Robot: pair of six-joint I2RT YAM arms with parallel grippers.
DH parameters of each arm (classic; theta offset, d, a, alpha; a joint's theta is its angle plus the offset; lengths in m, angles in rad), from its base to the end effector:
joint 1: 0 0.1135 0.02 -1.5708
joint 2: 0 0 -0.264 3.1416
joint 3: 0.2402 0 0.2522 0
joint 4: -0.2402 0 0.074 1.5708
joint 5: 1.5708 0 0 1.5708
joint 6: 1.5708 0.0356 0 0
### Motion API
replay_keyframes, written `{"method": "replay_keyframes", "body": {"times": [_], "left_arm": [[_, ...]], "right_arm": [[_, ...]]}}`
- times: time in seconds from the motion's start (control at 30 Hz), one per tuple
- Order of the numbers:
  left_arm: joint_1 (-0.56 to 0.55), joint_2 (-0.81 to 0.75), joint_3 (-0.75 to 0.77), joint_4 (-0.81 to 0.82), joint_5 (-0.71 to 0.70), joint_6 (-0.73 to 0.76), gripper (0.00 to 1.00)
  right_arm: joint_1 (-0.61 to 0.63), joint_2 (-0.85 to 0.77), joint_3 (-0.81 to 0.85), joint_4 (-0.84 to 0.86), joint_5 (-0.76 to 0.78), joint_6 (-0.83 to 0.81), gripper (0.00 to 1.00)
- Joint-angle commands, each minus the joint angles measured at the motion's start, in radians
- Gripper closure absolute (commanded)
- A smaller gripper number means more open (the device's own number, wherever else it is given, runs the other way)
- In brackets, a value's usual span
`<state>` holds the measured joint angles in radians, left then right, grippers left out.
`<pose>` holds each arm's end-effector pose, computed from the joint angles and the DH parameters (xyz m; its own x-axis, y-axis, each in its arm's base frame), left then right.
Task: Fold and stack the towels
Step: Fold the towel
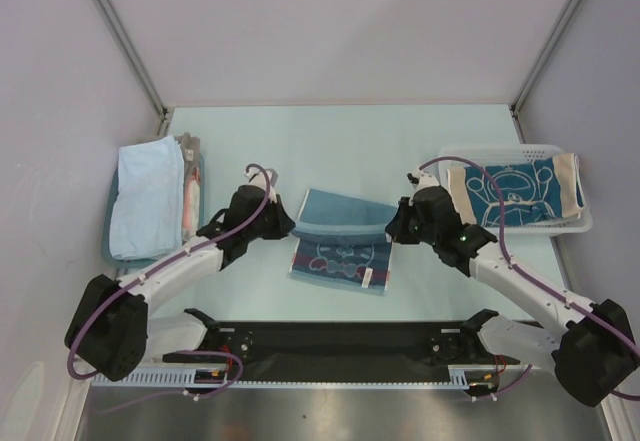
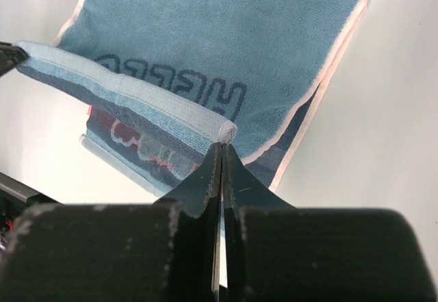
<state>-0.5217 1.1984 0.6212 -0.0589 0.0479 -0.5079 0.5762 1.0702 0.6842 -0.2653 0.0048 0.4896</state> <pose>0.2160 -0.1261 0.2109 -0.7084 -0.1531 -0.6890 0.2137 0.8839 -0.4161 0.1929 0.1252 0.2420 -0.7033 0.1038 -0.7032 -0.2389 0.8972 0.3714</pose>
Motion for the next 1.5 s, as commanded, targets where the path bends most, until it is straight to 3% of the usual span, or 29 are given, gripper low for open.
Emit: {"method": "replay_keyframes", "body": {"times": [0.0,1.47], "left_arm": [[-0.008,-0.037,-0.026,0.037,0.009,-0.023,0.95],[-0.009,-0.215,-0.196,0.028,0.047,-0.058,0.94]], "right_arm": [[0.017,-0.038,-0.014,-0.015,0.037,0.02,1.0],[0.129,-0.222,-0.109,-0.137,0.107,0.116,1.0]]}}
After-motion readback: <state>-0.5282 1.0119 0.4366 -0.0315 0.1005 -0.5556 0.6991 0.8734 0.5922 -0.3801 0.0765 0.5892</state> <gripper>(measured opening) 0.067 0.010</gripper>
